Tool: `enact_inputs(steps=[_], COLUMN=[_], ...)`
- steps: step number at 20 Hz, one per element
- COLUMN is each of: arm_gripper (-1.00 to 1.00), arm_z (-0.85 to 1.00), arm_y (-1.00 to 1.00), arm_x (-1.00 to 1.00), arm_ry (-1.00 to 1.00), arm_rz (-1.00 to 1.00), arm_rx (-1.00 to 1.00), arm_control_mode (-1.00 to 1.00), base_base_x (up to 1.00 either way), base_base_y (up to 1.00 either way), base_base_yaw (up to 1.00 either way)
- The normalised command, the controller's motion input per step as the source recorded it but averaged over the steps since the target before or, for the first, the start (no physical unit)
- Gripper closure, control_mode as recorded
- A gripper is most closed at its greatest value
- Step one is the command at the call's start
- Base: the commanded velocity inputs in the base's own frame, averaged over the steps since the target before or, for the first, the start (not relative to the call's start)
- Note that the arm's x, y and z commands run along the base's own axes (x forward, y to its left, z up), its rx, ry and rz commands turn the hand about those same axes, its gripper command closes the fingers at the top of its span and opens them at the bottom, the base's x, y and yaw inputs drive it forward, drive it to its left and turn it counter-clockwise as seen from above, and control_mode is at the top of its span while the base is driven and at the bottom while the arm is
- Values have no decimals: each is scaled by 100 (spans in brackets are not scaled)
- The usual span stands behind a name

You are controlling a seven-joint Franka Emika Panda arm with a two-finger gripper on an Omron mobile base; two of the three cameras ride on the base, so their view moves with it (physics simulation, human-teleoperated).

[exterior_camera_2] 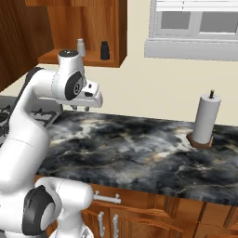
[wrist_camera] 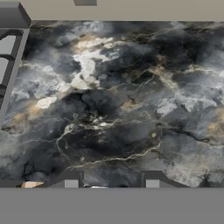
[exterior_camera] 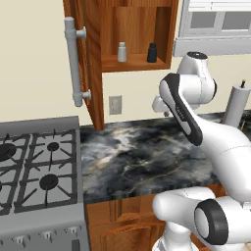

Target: Take 2 condiments from the cabinet and move them on the counter near the stove.Make sure the condiments are lined up with each other, next to each other.

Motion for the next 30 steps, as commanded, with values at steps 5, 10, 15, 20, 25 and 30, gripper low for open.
enact_inputs(steps=[5, 10, 15, 20, 25, 30], arm_gripper=[-100, -100, -100, -100, -100, -100], arm_z=[0, 7, 34, 48, 49, 40], arm_y=[4, 3, 3, 13, 19, 16], arm_x=[-13, -17, -2, 0, 0, 0], arm_ry=[-2, -9, -26, -32, -30, -23], arm_rz=[2, 9, 3, 1, 0, 0], arm_rx=[0, 0, 4, 3, 1, 1], arm_control_mode=[-100, -100, -100, -100, -100, -100], base_base_x=[0, 0, 0, 0, 0, 0], base_base_y=[0, 0, 0, 0, 0, 0], base_base_yaw=[0, 0, 0, 0, 0, 0])
